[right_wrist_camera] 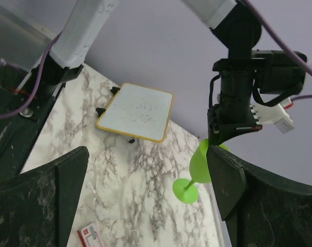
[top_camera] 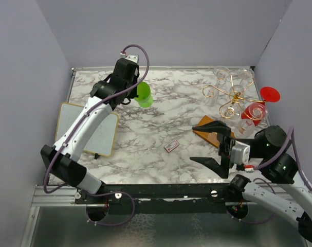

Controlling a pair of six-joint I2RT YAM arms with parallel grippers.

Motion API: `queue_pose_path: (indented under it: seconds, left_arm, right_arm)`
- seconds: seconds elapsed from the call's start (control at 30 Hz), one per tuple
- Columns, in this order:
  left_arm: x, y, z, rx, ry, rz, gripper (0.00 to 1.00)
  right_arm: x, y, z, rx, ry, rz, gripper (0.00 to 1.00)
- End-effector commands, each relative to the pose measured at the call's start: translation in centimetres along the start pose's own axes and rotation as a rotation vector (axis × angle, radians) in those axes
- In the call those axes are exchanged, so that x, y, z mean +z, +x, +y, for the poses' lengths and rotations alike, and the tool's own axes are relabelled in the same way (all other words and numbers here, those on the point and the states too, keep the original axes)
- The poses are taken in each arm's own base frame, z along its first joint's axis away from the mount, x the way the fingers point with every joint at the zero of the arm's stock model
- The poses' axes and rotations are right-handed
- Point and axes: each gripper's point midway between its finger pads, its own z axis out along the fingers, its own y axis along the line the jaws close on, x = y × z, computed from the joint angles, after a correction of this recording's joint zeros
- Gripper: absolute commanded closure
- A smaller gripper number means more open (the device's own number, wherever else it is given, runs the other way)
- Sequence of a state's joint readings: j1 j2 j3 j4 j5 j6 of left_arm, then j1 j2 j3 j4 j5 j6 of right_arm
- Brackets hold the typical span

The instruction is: Take the wine glass off the wine glass rack

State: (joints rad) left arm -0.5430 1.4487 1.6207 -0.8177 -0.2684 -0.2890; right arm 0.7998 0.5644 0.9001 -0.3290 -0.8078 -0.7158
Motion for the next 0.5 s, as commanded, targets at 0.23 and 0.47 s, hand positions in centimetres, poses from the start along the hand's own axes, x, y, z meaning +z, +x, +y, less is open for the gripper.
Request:
queue_pose_path:
  seconds: [0.23,0.47]
  left_arm:
    - [11.6,-5.5,2.2,-0.051,-0.084,-0.021,1.00]
    - [16.6,-6.5,4.1,-0.058,-0.120,0.013,1.00]
  right_arm:
    - [-4.8,0.3,-14.6,0.670,0.808,0.234,0.01]
    - [-7.0,4.2,-17.9,0.781,1.074,0.512,0.01]
